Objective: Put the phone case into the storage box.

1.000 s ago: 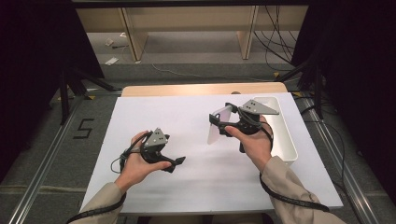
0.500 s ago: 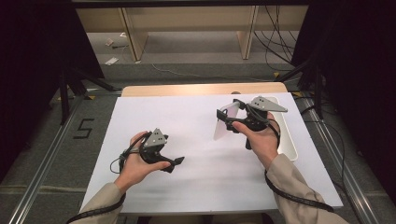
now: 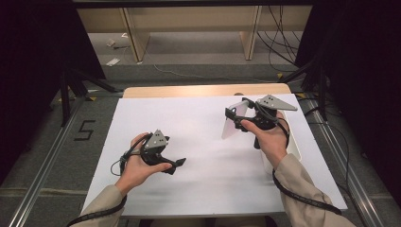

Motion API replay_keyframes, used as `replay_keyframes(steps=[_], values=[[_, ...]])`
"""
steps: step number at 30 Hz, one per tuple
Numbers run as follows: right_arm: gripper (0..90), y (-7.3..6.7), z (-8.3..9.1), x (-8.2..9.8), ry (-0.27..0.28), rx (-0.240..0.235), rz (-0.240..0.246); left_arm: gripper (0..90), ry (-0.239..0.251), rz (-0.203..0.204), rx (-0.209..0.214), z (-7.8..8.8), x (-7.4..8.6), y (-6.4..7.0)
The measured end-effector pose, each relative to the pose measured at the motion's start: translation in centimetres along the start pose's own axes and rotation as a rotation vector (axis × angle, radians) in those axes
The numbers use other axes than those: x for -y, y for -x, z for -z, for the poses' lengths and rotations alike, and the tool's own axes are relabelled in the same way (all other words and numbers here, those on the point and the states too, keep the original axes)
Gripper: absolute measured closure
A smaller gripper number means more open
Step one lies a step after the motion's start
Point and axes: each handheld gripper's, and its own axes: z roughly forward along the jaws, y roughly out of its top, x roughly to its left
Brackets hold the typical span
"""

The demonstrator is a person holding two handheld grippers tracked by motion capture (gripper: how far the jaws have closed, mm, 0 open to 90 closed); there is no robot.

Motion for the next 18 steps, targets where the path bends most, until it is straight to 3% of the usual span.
replay_keyframes(steps=[18], values=[[18.7, 1.3, 1.2, -1.0, 0.024, 0.063, 0.017, 0.0, -0.003, 0.010, -0.005, 0.1, 0.0, -0.2]])
